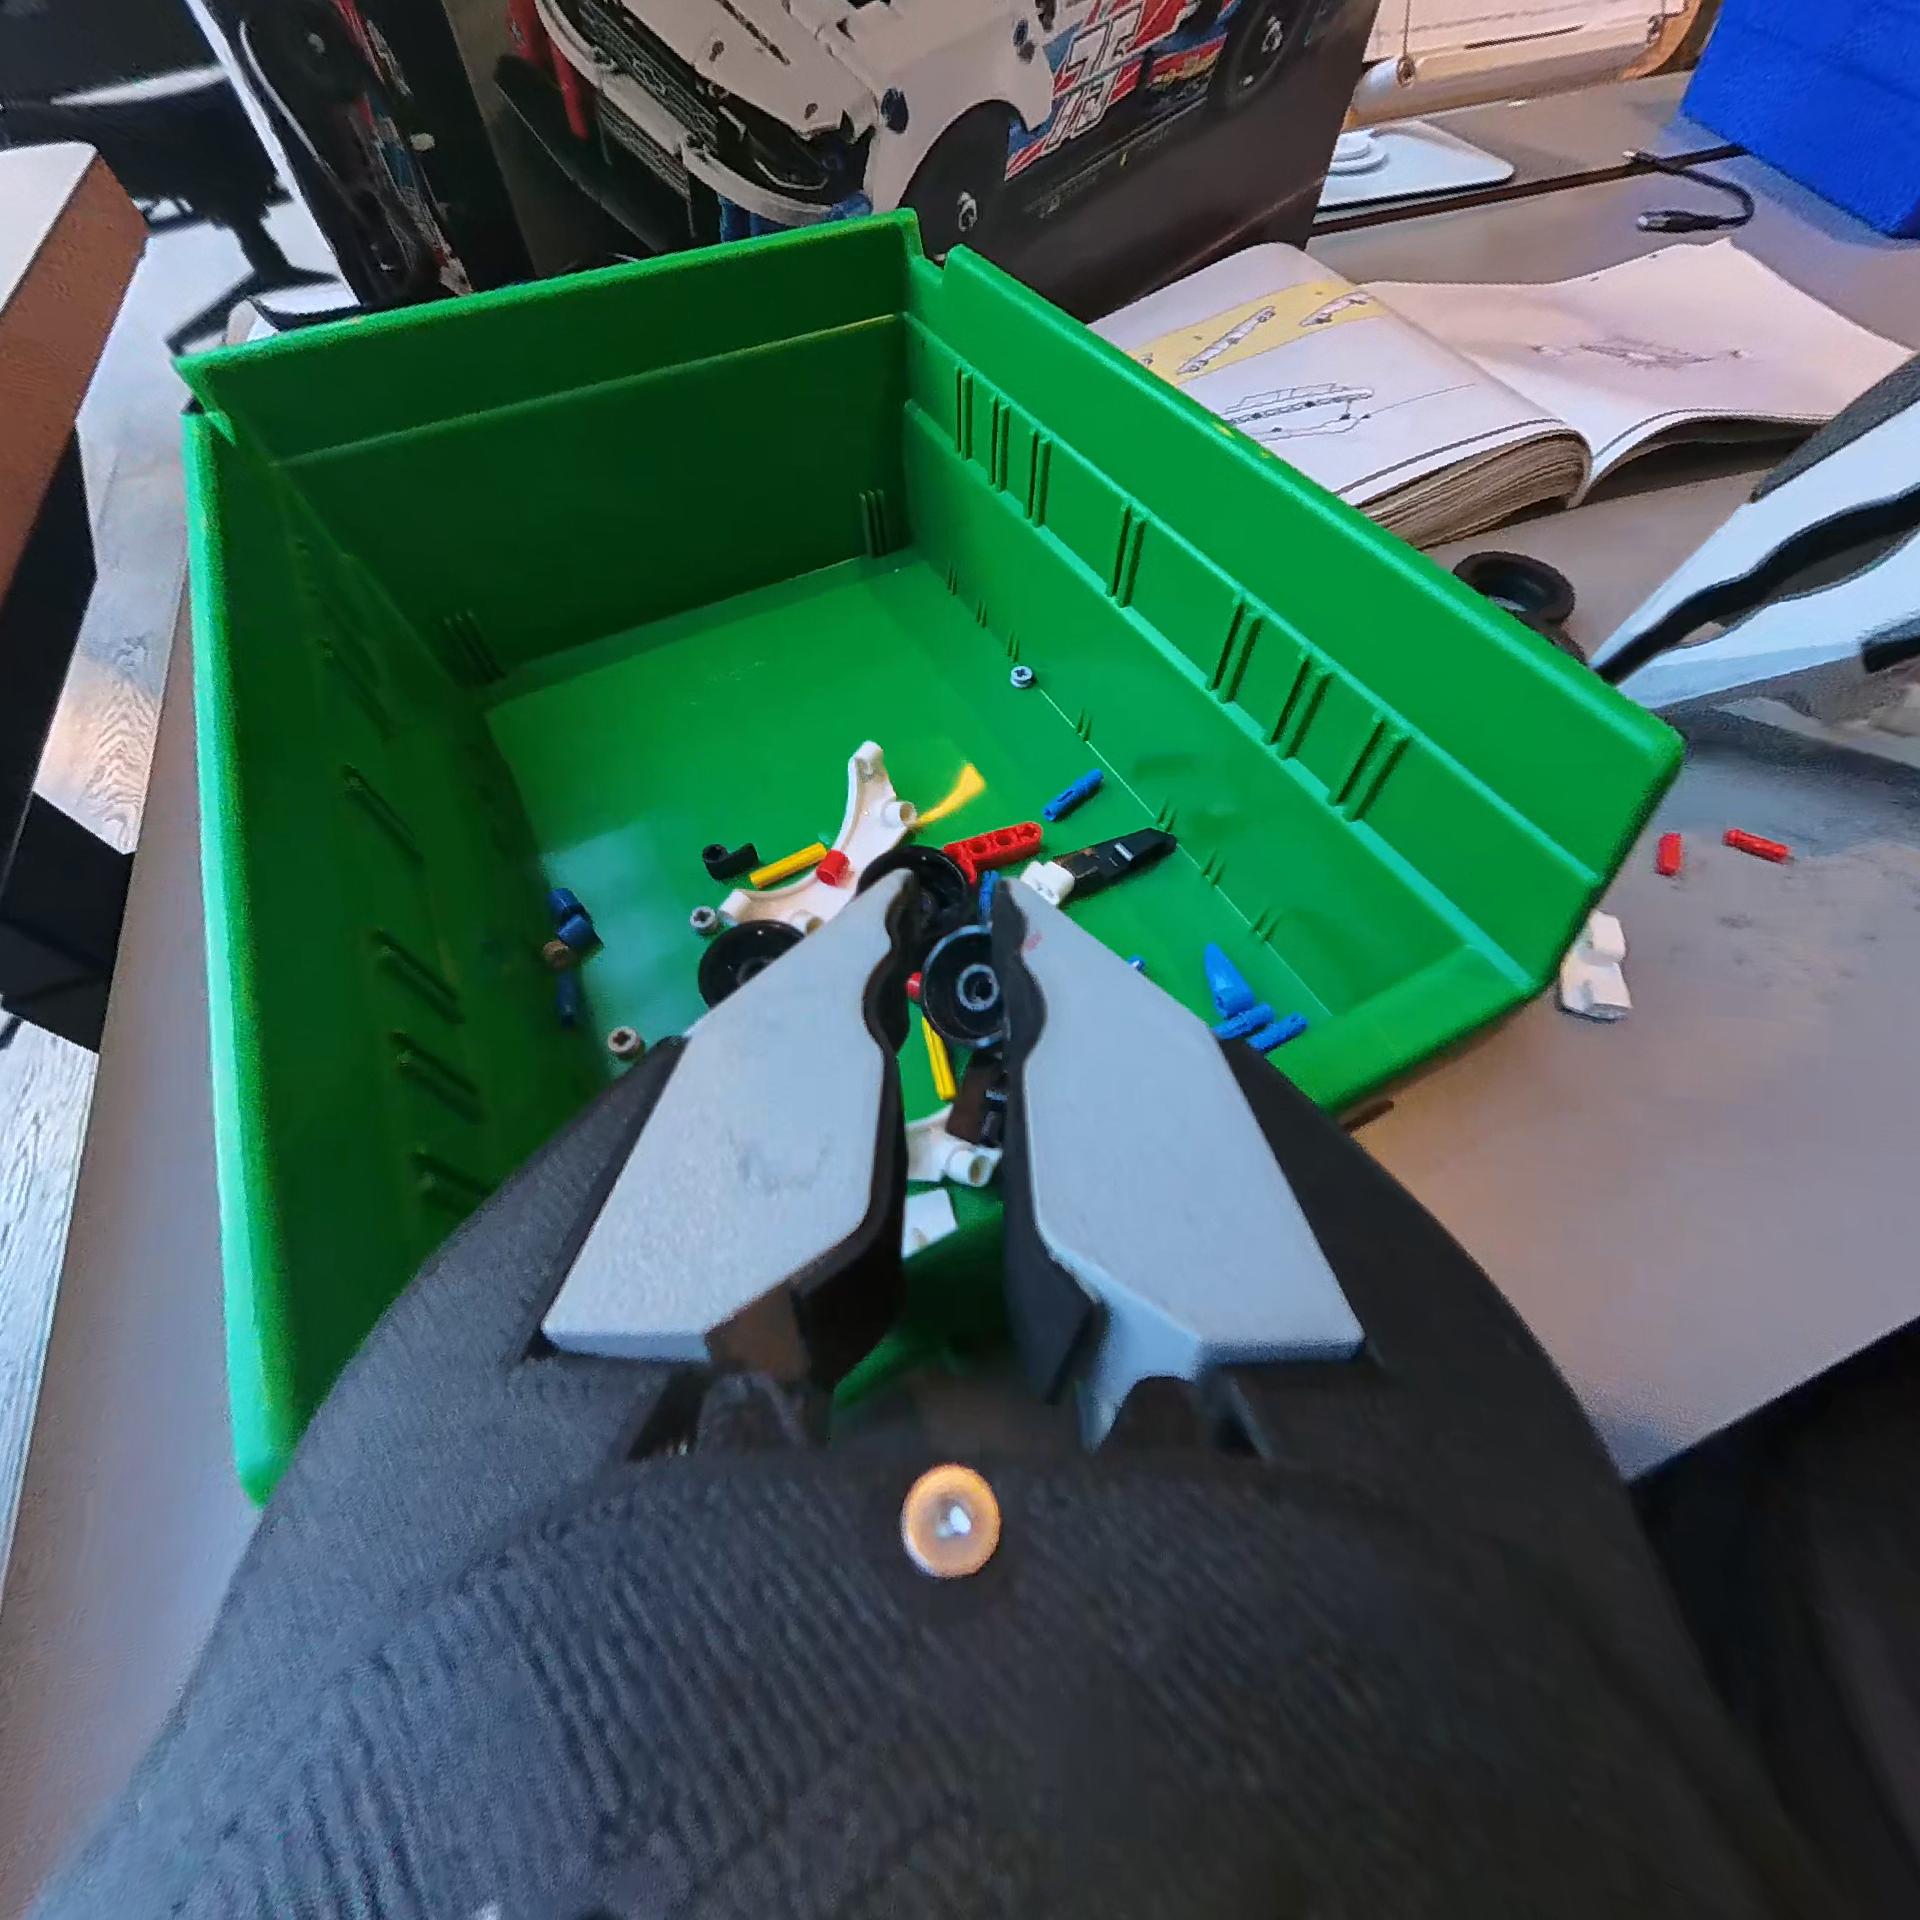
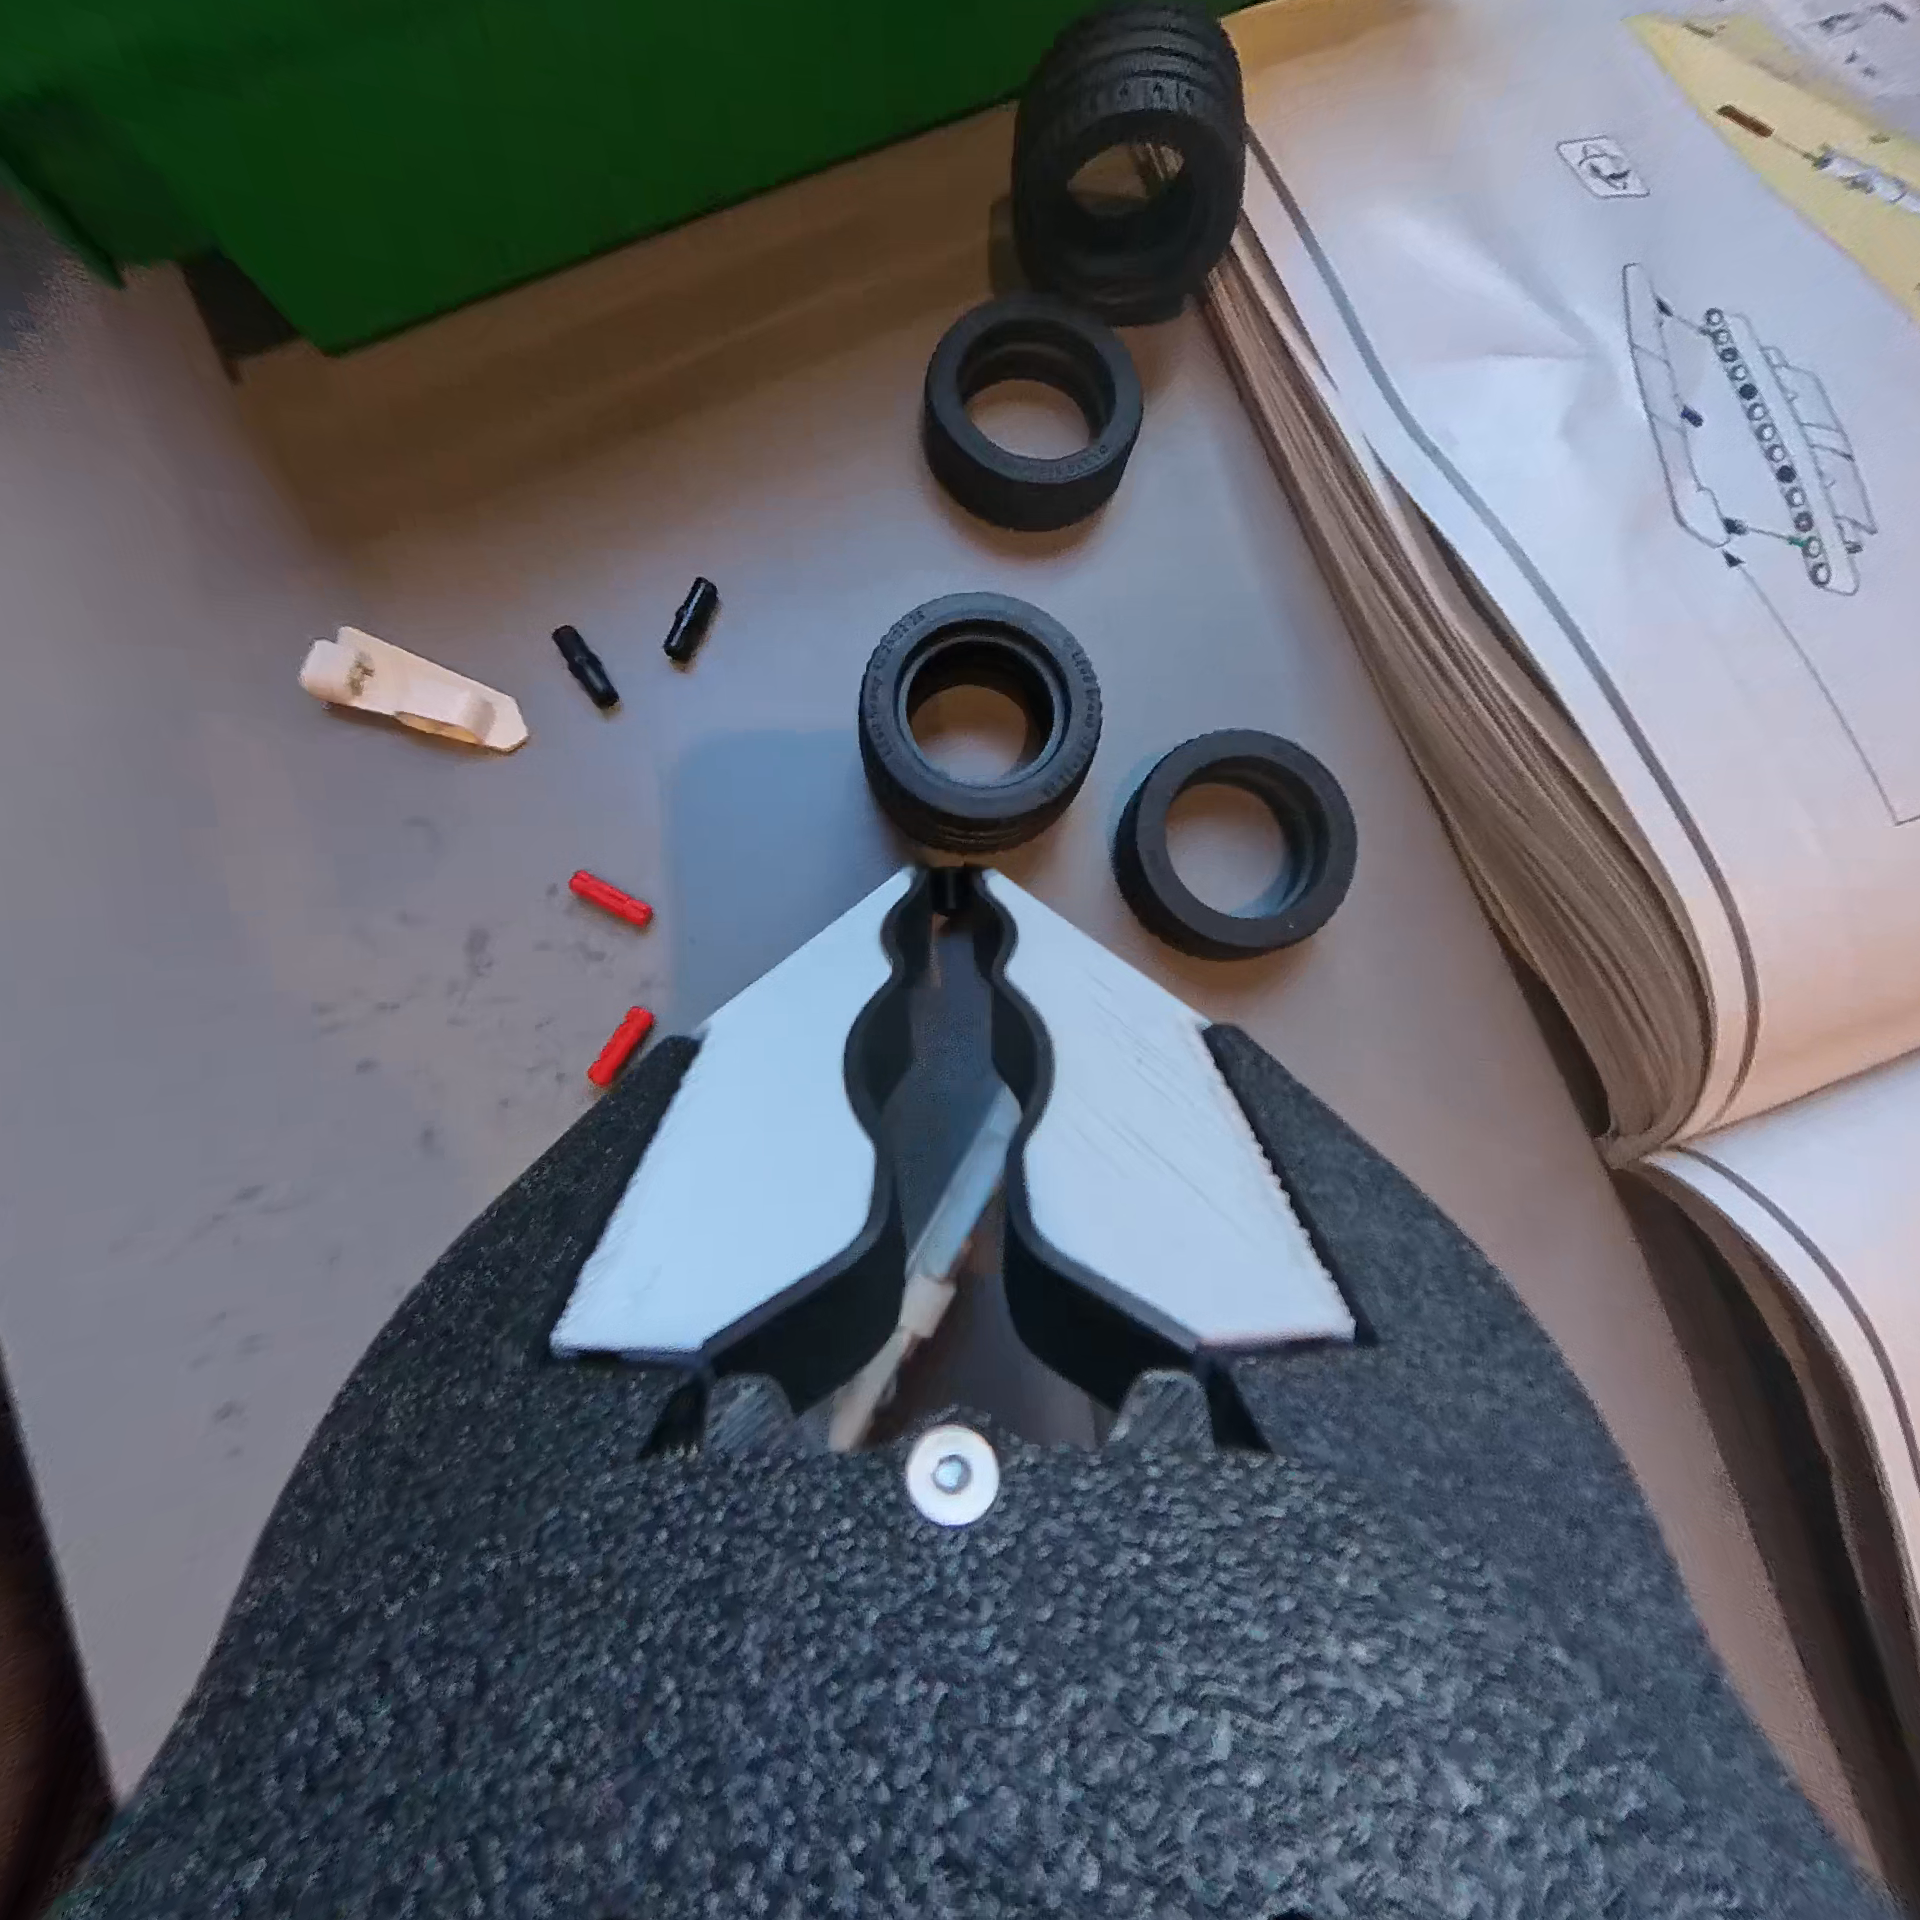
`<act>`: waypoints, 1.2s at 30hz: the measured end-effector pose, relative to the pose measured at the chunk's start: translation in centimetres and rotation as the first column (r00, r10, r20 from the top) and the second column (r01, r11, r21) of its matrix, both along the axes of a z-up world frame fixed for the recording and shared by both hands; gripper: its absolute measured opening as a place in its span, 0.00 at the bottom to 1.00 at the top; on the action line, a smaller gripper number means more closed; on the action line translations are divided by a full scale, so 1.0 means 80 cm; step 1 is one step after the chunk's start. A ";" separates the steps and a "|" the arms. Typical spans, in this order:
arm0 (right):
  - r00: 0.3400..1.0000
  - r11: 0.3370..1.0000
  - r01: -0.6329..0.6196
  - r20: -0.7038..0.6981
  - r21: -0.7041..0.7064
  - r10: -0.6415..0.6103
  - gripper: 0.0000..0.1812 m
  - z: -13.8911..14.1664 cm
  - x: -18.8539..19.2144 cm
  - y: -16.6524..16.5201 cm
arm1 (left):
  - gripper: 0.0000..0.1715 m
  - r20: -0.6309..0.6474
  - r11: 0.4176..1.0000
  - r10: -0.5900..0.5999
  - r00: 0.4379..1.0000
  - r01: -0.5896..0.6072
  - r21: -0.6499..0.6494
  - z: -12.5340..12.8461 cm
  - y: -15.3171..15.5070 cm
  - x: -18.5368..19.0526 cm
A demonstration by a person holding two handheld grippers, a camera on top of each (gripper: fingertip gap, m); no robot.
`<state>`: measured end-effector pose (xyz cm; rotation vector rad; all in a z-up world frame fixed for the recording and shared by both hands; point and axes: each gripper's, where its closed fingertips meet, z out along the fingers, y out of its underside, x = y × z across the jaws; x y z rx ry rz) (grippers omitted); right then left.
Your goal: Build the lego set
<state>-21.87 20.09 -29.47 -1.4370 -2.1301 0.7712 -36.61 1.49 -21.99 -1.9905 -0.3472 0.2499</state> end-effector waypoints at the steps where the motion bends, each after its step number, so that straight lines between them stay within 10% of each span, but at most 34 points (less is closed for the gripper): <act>1: 1.000 1.000 0.001 0.004 -0.005 -0.001 0.04 0.003 0.003 -0.001 | 0.06 0.004 1.000 -0.002 1.000 0.002 0.003 -0.001 -0.002 0.002; 5: 0.996 1.000 0.019 -0.089 0.005 -0.018 0.04 0.047 0.007 -0.004 | 0.06 0.002 1.000 -0.002 1.000 0.002 0.025 0.001 -0.010 0.007; 12: 0.819 0.988 -0.153 -0.557 0.021 0.139 0.04 0.242 -0.076 -0.078 | 0.05 0.046 0.997 -0.017 0.999 0.013 0.082 0.002 -0.017 0.016; 21: 0.892 0.969 -0.215 -0.429 -0.123 0.144 0.17 0.212 -0.147 -0.111 | 0.06 0.042 0.998 -0.029 0.999 0.026 0.063 -0.002 -0.022 0.022; 36: 0.839 0.960 0.244 -0.466 -0.139 -0.281 0.11 0.128 0.044 0.071 | 0.09 -0.007 0.996 0.023 1.000 -0.022 0.089 0.042 -0.050 -0.004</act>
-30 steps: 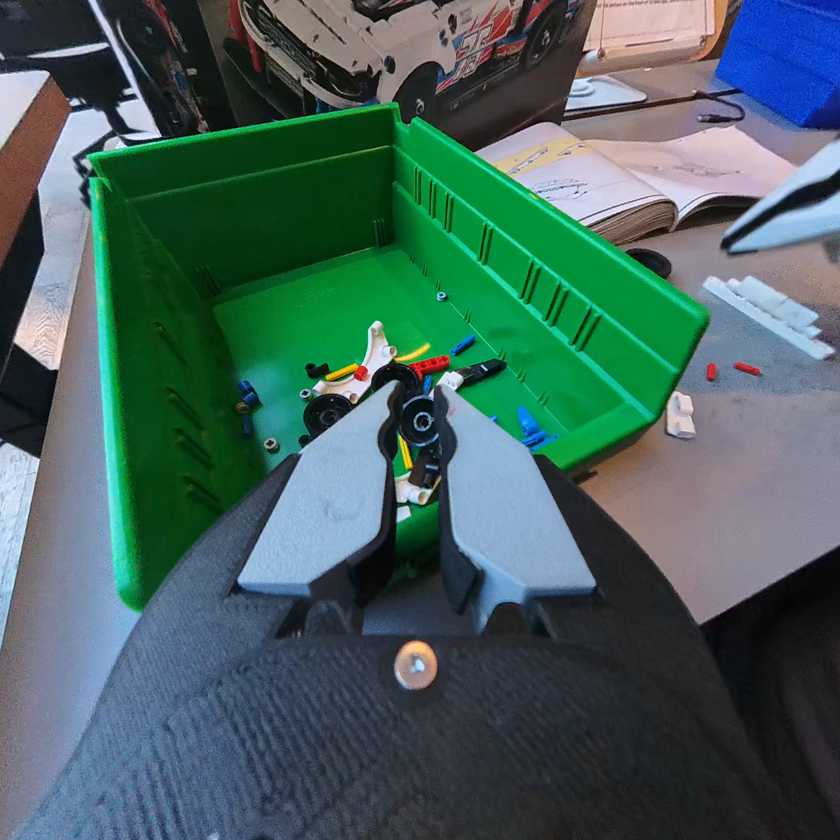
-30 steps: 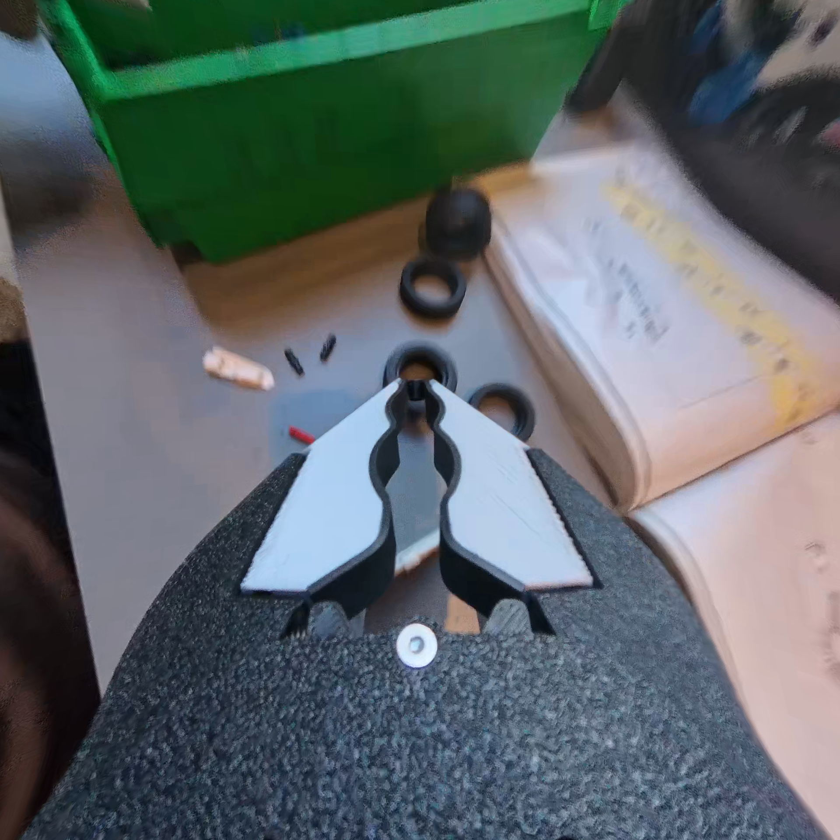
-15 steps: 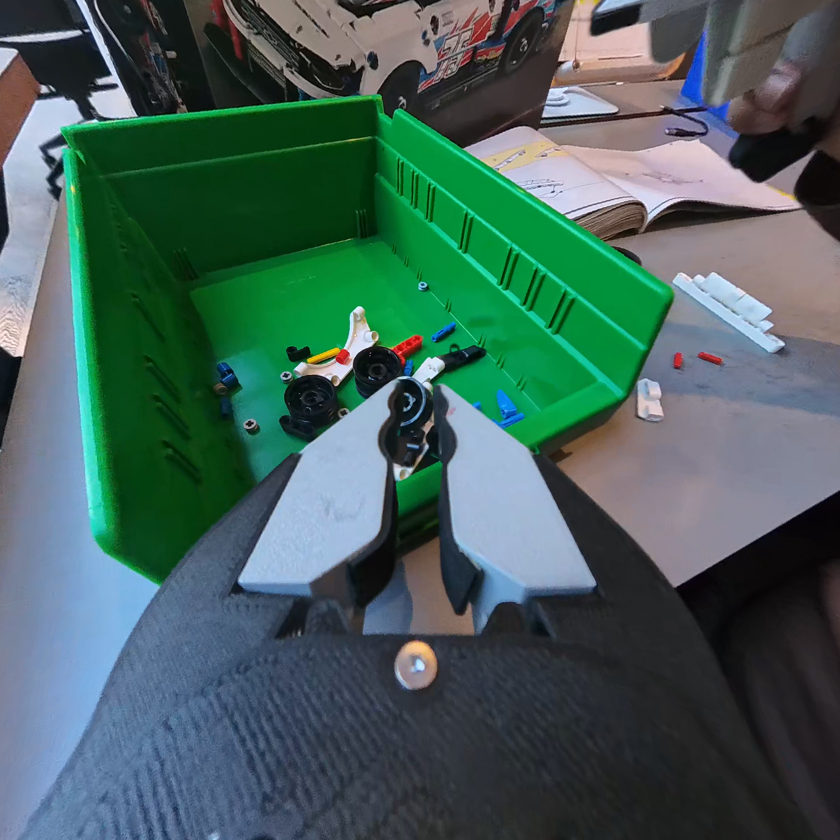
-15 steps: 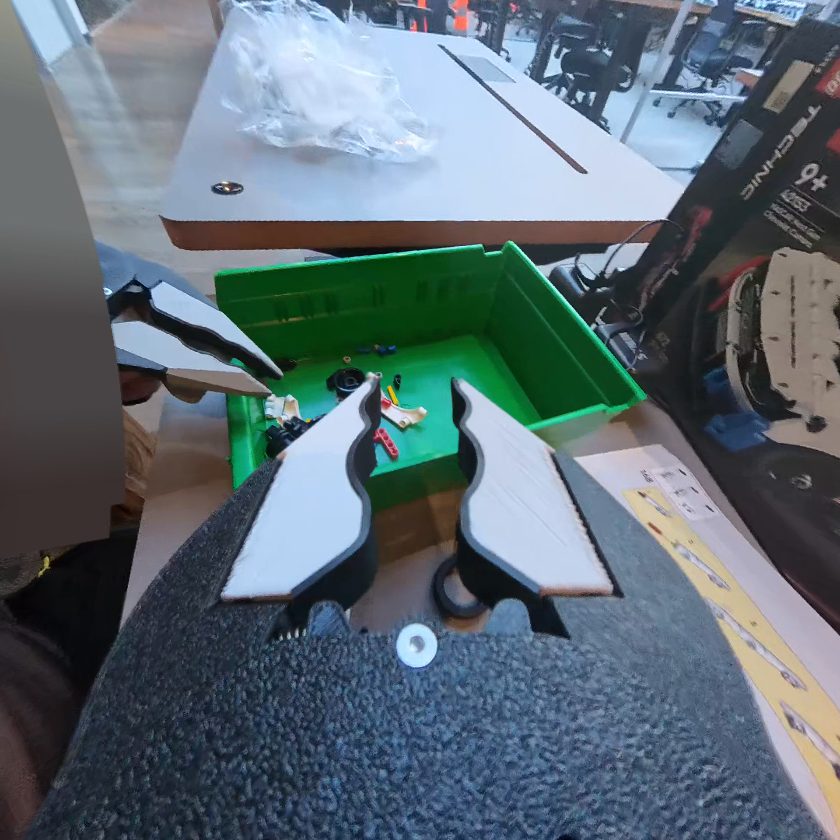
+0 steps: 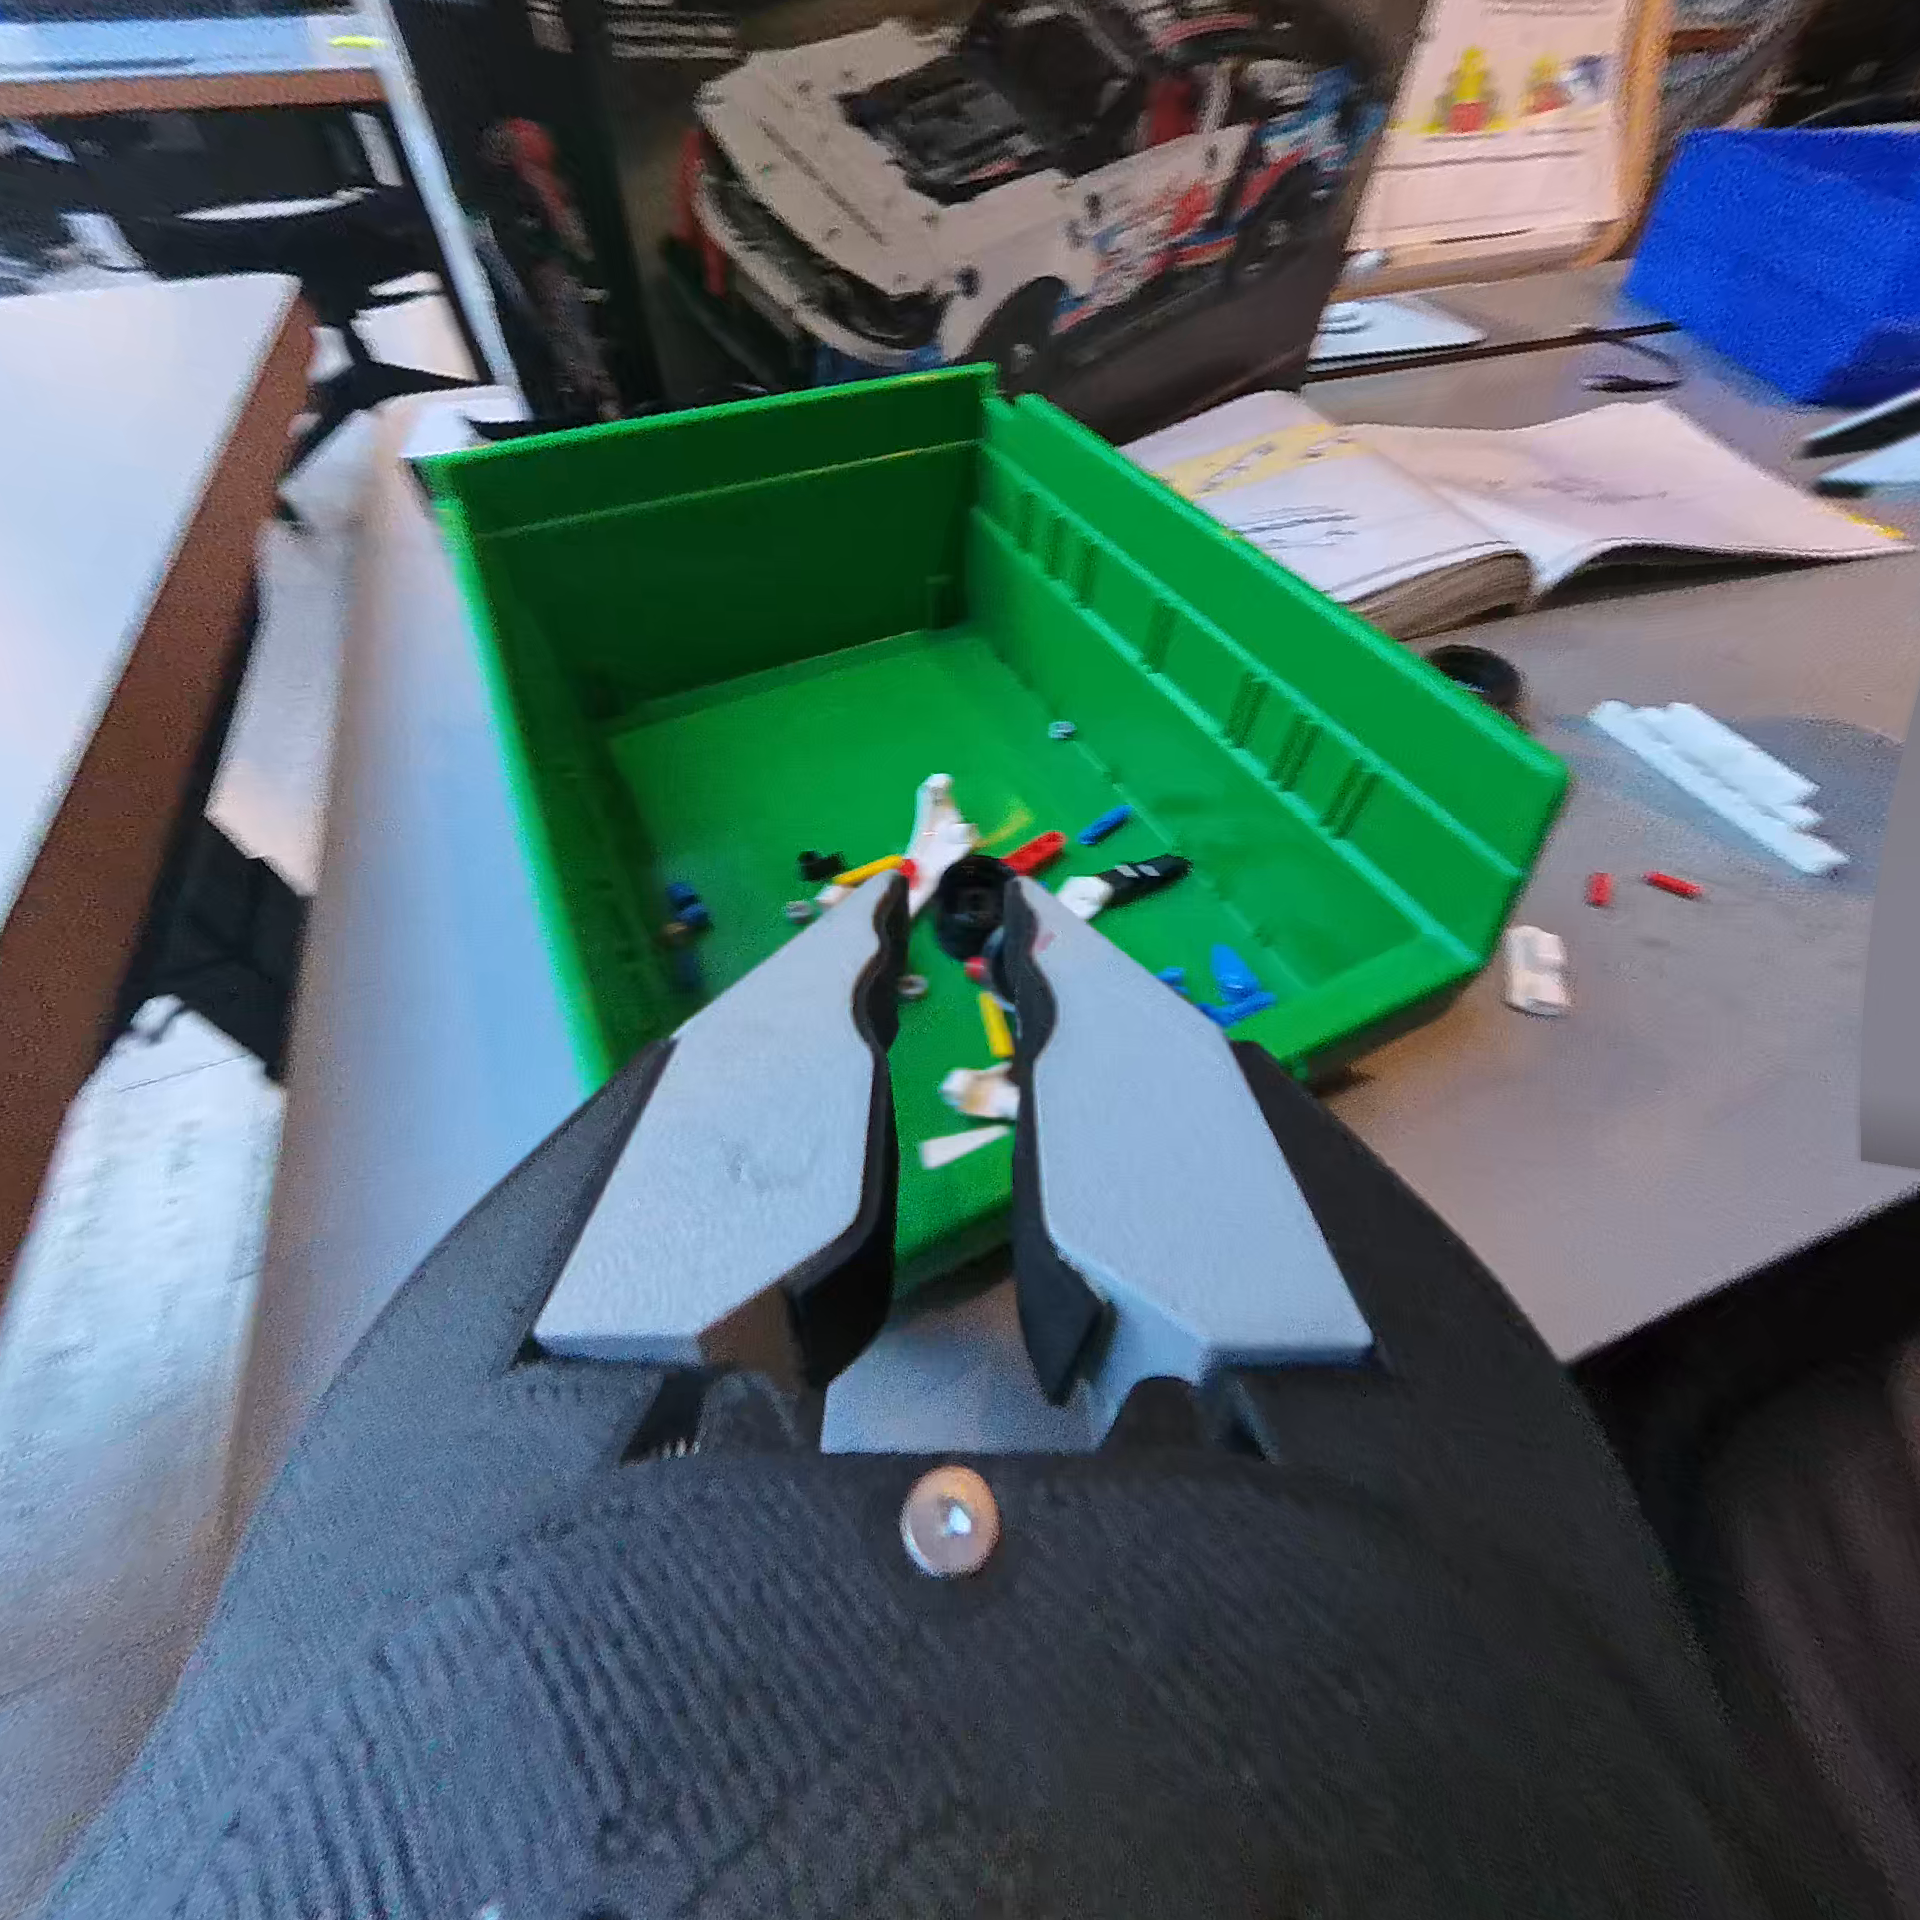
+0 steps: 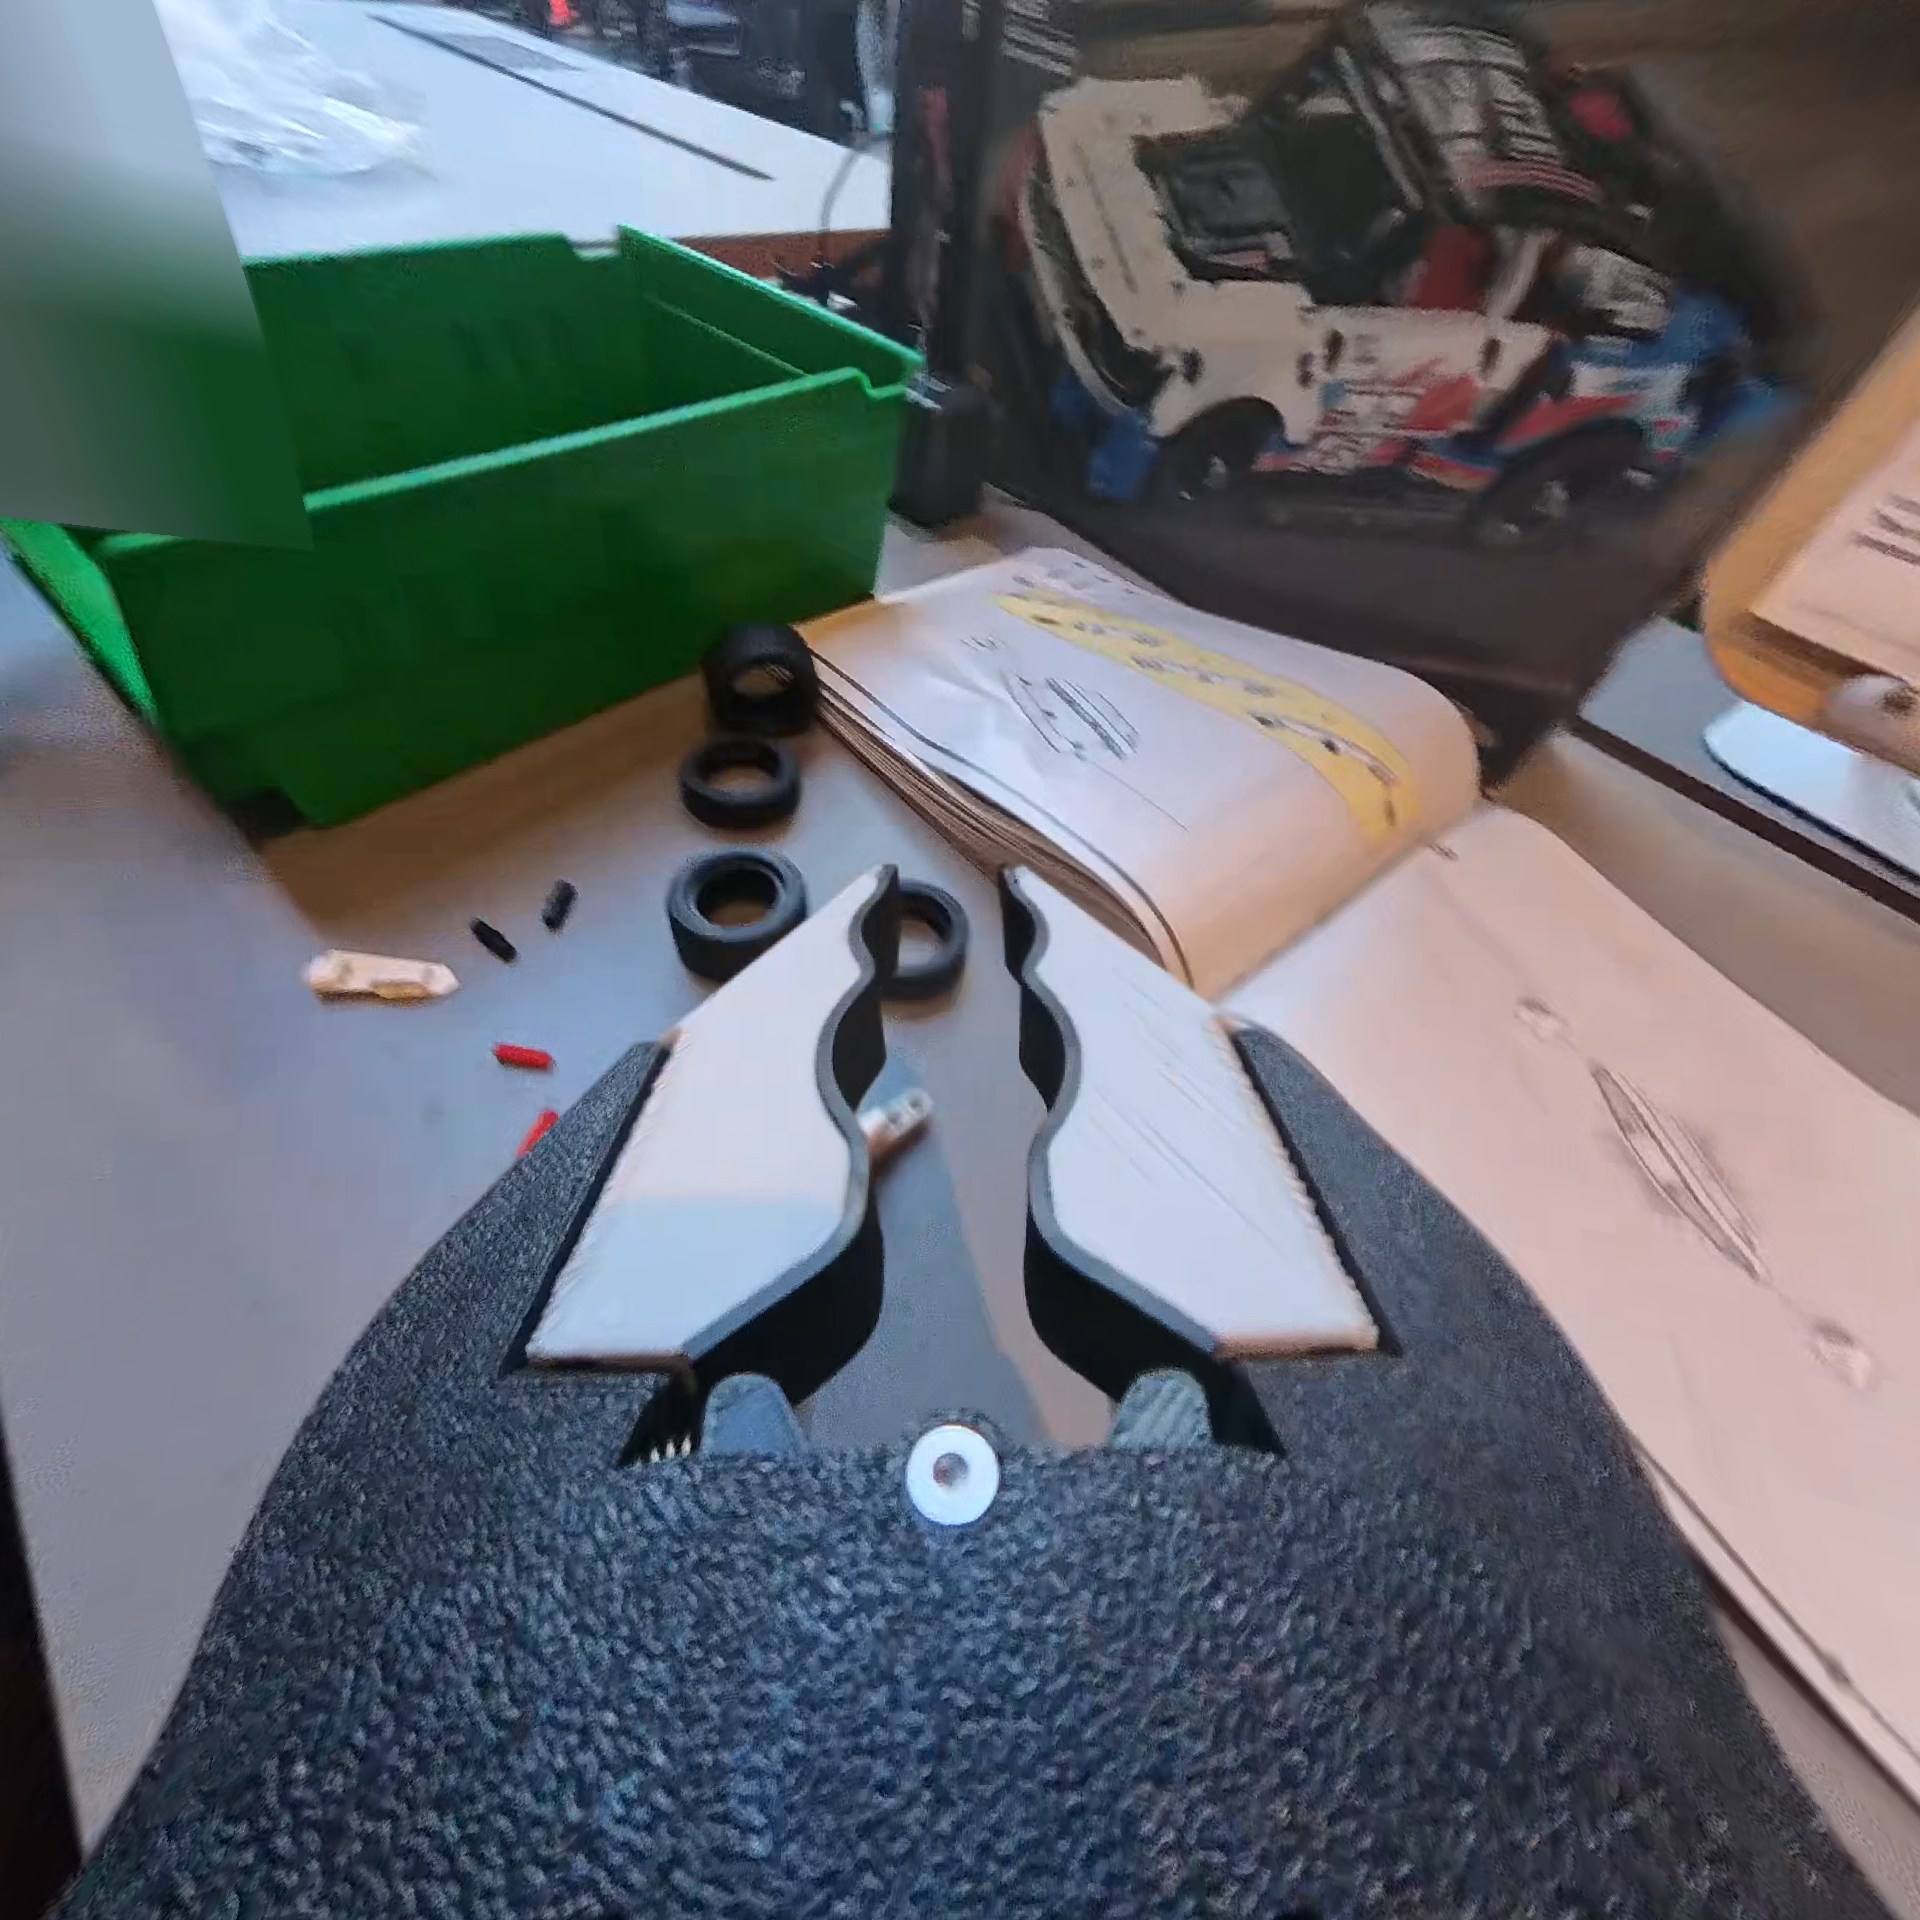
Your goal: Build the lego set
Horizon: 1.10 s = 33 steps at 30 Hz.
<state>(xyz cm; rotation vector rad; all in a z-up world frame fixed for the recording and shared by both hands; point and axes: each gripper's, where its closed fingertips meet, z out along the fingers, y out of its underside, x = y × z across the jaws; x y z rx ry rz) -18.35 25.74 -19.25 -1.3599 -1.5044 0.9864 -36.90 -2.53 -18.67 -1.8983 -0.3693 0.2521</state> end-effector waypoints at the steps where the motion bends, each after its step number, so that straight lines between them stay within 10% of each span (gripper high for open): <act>1: 1.000 1.000 0.026 -0.006 0.010 -0.026 0.10 -0.006 0.009 0.008 | 0.09 0.015 0.999 -0.041 0.999 0.041 -0.003 -0.004 0.007 0.013; 8: 0.991 0.993 0.107 -0.085 0.053 -0.103 0.10 -0.025 0.041 0.041 | 0.09 -0.031 0.915 -0.350 0.936 0.334 -0.228 -0.060 0.034 0.094; 25: 0.982 0.995 0.091 -0.167 0.027 -0.086 0.11 -0.015 0.015 0.061 | 0.03 -0.015 0.920 -0.346 0.938 0.336 -0.199 -0.065 0.072 0.067; 33: 0.985 0.994 0.102 -0.141 0.048 -0.095 0.11 -0.020 0.012 0.062 | 0.13 -0.151 0.969 -0.230 0.961 0.212 -0.129 -0.005 0.039 0.021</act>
